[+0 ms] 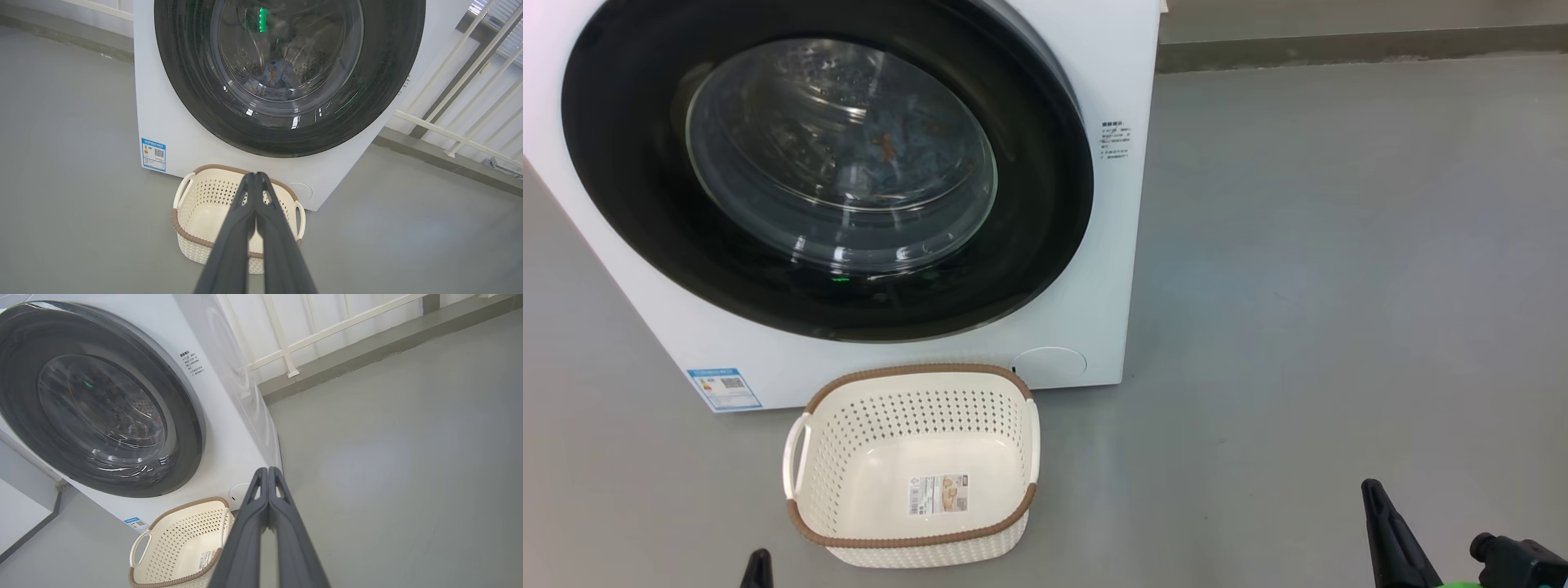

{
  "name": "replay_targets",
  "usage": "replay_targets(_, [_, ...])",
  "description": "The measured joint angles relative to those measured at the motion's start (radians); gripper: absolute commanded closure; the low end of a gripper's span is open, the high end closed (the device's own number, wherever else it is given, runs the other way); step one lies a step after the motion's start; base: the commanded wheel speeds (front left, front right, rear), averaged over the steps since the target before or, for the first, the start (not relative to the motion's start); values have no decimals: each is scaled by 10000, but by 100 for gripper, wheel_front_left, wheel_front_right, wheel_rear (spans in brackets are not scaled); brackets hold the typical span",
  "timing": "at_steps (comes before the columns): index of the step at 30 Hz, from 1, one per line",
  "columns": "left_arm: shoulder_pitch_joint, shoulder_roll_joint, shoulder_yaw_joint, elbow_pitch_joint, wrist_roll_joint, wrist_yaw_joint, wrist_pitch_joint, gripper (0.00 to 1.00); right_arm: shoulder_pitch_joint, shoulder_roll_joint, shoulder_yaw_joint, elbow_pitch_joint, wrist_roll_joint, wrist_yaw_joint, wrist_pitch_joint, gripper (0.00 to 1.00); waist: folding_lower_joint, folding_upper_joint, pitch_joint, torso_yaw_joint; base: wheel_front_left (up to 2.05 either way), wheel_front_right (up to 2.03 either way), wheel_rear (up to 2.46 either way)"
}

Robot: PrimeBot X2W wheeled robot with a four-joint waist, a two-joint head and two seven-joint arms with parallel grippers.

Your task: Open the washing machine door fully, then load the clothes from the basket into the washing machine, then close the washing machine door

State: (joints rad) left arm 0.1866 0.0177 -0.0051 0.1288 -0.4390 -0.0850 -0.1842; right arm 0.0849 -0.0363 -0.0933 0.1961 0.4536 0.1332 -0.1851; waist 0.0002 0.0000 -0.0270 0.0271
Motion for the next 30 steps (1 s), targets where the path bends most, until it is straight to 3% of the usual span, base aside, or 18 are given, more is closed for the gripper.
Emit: replay_targets(30, [-731,79,163,359,-3350,-77,786,100,-348,-2,-132,209,3195,-2,865,100,-1,0,87,-78,0,0,0])
